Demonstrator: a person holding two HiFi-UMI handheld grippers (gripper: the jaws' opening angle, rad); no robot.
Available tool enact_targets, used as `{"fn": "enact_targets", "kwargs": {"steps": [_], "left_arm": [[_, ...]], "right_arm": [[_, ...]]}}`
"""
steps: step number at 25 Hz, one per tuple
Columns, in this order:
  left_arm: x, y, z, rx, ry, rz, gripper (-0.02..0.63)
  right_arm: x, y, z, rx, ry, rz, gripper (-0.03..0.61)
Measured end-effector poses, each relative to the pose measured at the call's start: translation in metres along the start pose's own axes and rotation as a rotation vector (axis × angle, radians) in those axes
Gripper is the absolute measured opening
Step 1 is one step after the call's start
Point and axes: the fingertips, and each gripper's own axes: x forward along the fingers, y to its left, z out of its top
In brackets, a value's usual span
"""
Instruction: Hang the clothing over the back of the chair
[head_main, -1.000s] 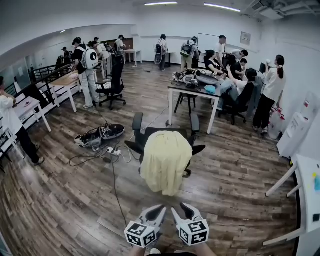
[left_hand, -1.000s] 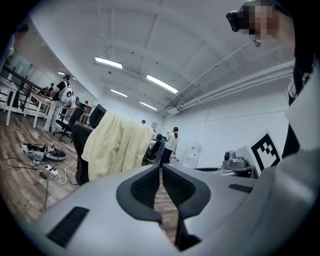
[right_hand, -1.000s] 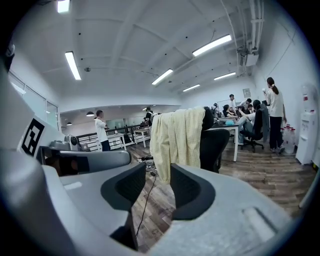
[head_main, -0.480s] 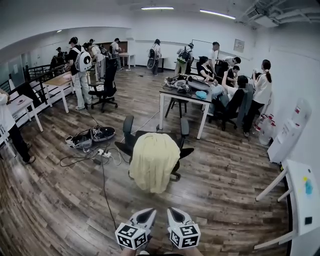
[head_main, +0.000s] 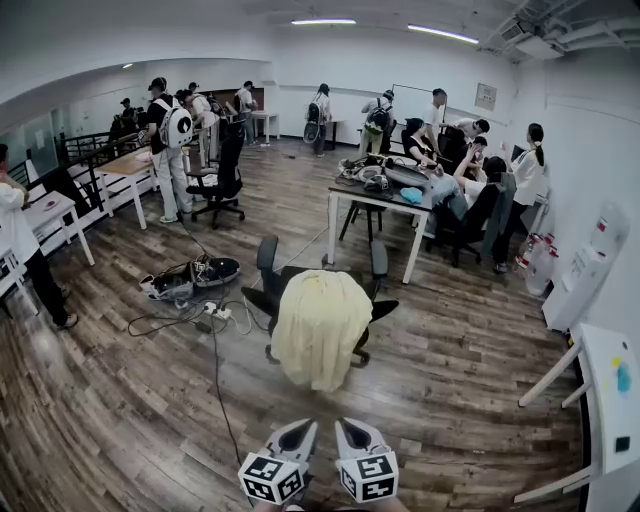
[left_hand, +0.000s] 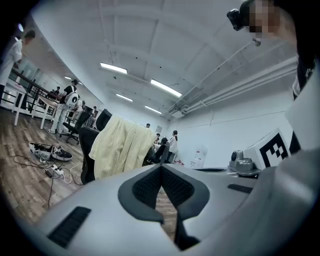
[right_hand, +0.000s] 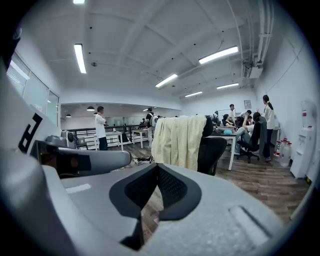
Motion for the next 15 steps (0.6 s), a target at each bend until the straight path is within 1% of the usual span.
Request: {"fn": "enact_targets", "kwargs": {"steps": [4,9,15], "left_arm": [[-0.002,0.004,0.000,0.013,0.006,-0.004,0.009],[-0.004,0.008,0.005,0.015,-0.006,-0.014,0.009],[-0.002,0.006,0.012,0.027,-0.008,-0.036,0.009]], "right_arm": [[0.004,0.007,0.000,-0.007,-0.005,0.009,0.005],[0.008,0.011,0.000,-0.007,-0.010,0.001,0.005],[0.010,0.010,0.014,-0.006,-0.038,-0.018,0.005]]}}
